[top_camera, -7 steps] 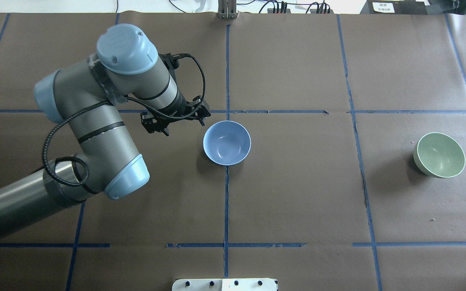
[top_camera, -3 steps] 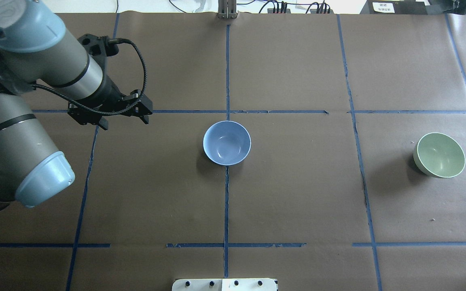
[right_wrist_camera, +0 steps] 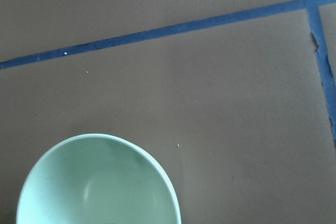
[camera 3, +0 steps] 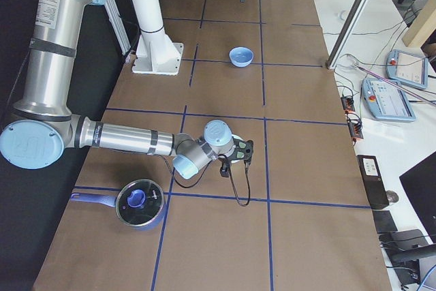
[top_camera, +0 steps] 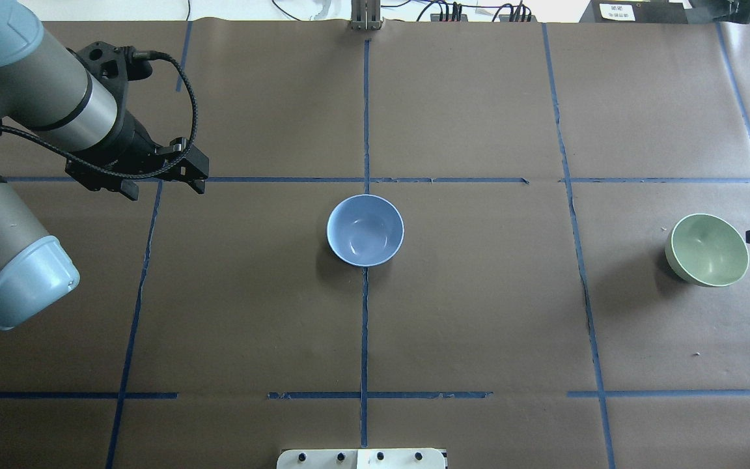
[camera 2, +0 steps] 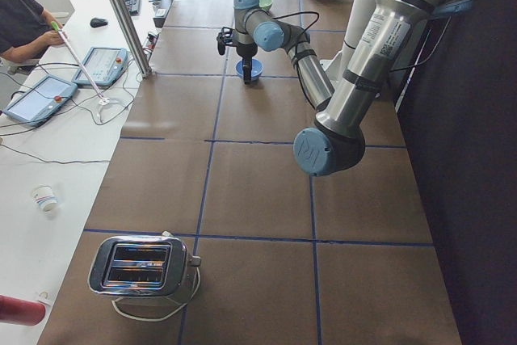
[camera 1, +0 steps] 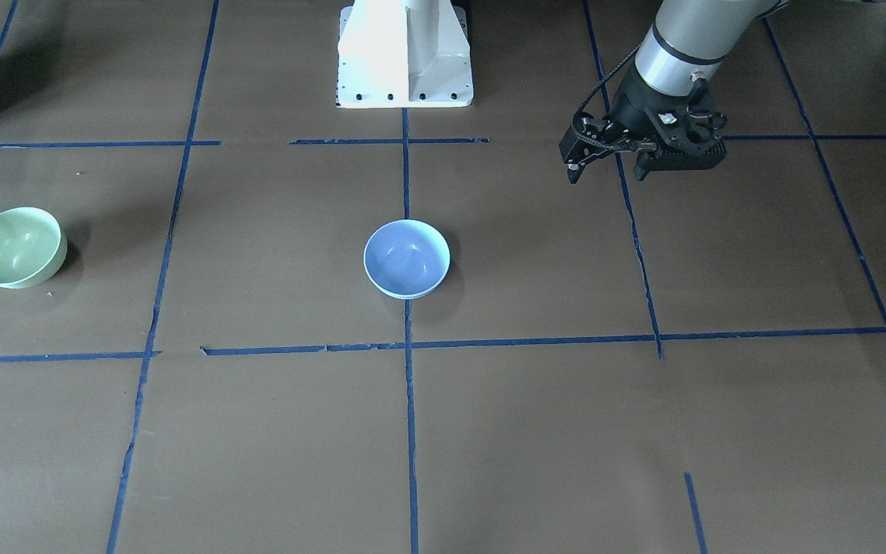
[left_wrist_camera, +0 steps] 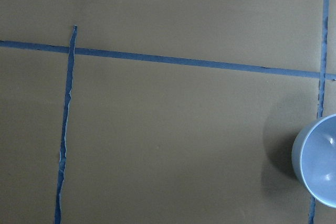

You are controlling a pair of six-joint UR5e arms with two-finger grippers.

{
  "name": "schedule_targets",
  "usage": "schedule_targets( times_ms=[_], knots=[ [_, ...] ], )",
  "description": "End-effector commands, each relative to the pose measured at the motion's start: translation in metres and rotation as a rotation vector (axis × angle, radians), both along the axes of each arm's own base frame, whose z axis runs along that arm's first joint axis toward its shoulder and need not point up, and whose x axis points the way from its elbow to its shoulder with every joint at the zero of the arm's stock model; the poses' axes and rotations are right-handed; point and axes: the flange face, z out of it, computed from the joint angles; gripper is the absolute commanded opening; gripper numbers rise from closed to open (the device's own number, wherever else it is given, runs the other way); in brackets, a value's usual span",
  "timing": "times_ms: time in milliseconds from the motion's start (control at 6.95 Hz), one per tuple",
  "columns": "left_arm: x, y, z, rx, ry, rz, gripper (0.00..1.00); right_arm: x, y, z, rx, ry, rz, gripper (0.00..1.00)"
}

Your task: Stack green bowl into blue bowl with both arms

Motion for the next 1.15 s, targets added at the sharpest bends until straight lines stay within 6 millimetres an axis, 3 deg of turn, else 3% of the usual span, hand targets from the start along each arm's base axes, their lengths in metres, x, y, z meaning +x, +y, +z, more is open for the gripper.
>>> schedule_targets(
  times_ms=[0, 288, 432, 576, 720, 864, 1008],
  knots=[
    [-0.008, -0.004, 0.002, 0.016, -0.004, 0.002, 1.00, -0.030, 0.001, 0.012, -0.006, 0.023, -0.035, 1.00],
    [-0.035, -0.008, 0.042, 0.031, -0.040, 0.048, 1.00, -0.040, -0.015, 0.023, -0.019, 0.029, -0.034, 0.96],
    [-0.057, -0.010, 0.058, 0.031, -0.048, 0.049, 1.00, -0.040, -0.015, 0.024, -0.051, 0.022, -0.015, 0.53],
    [-0.070, -0.014, 0.064, 0.041, -0.041, 0.062, 1.00, -0.040, -0.017, 0.016, -0.059, 0.009, 0.000, 0.19],
    [-0.070, -0.014, 0.064, 0.044, -0.040, 0.064, 1.00, -0.040, -0.017, 0.014, -0.055, 0.006, -0.004, 0.02],
    [-0.074, -0.017, 0.067, 0.056, -0.046, 0.068, 1.00, -0.040, -0.017, 0.007, -0.045, -0.001, -0.002, 0.00],
    [-0.079, -0.020, 0.072, 0.059, -0.054, 0.070, 1.00, -0.037, -0.012, -0.017, -0.007, -0.034, 0.006, 0.00]
  ],
)
